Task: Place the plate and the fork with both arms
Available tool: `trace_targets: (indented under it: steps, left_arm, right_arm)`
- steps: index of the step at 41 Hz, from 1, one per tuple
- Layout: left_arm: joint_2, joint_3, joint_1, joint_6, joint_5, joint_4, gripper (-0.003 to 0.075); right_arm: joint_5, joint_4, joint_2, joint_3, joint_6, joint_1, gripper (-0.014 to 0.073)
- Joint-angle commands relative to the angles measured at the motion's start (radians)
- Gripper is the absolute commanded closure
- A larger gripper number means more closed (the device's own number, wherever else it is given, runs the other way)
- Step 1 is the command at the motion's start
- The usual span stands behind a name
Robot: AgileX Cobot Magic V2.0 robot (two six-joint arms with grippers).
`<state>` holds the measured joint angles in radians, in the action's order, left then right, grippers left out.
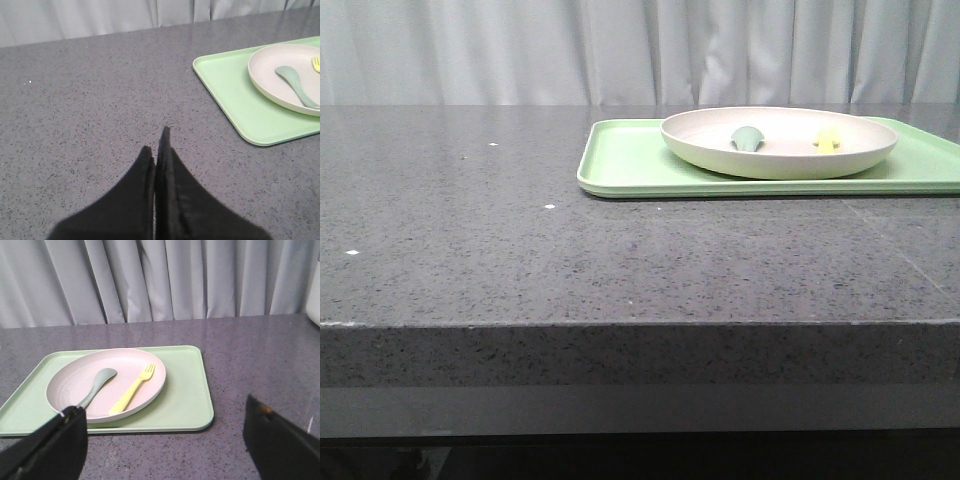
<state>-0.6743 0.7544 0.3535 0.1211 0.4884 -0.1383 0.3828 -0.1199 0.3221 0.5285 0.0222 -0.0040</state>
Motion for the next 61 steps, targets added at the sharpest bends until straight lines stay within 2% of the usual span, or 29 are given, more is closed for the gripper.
trace_targets:
  steps: [1,7,11,20,28,33,39,46,53,61]
  left_arm:
    - [0.077,-0.029,0.0,0.013,-0.127,0.014,0.0738]
    - [0.169,-0.099,0.0,0.013,-0.19,0.059,0.0738]
    - [0.194,-0.135,0.0,0.013,-0.224,0.068,0.0738]
    - [0.196,-0.145,0.0,0.013,-0.226,0.068,0.0738]
    - [0.196,-0.145,0.0,0.013,-0.226,0.068,0.0738]
    - [0.196,-0.145,0.0,0.013,-0.226,0.068,0.0738]
    - [0.196,-0.145,0.0,0.013,-0.226,0.068,0.0738]
    - [0.196,-0.145,0.0,0.013,-0.226,0.068,0.0738]
    - [0.196,-0.145,0.0,0.013,-0.226,0.068,0.0738]
    - [0.196,-0.145,0.0,0.013,-0.224,0.068,0.0738]
  right_arm:
    - [-0.081,-0.002,0.014,0.033,-0.001,-0.004,-0.0059]
    - [-0.079,-0.004,0.024,0.037,-0.001,-0.004,-0.0059]
    - [-0.068,-0.011,0.095,0.075,-0.001,-0.004,-0.0059]
    - [0.019,-0.045,0.462,0.281,-0.001,0.008,-0.0059]
    - [0.042,-0.045,0.761,0.488,-0.001,0.134,-0.0059]
    - [0.123,-0.045,0.922,0.629,0.005,0.192,-0.0059]
    - [0.314,-0.045,1.133,0.821,0.051,0.192,-0.0059]
    - [0.446,-0.045,1.359,1.022,0.09,0.184,-0.0059]
    - [0.499,-0.045,1.491,1.14,0.128,0.167,-0.0059]
    - [0.465,-0.044,1.532,1.156,0.132,0.146,-0.0059]
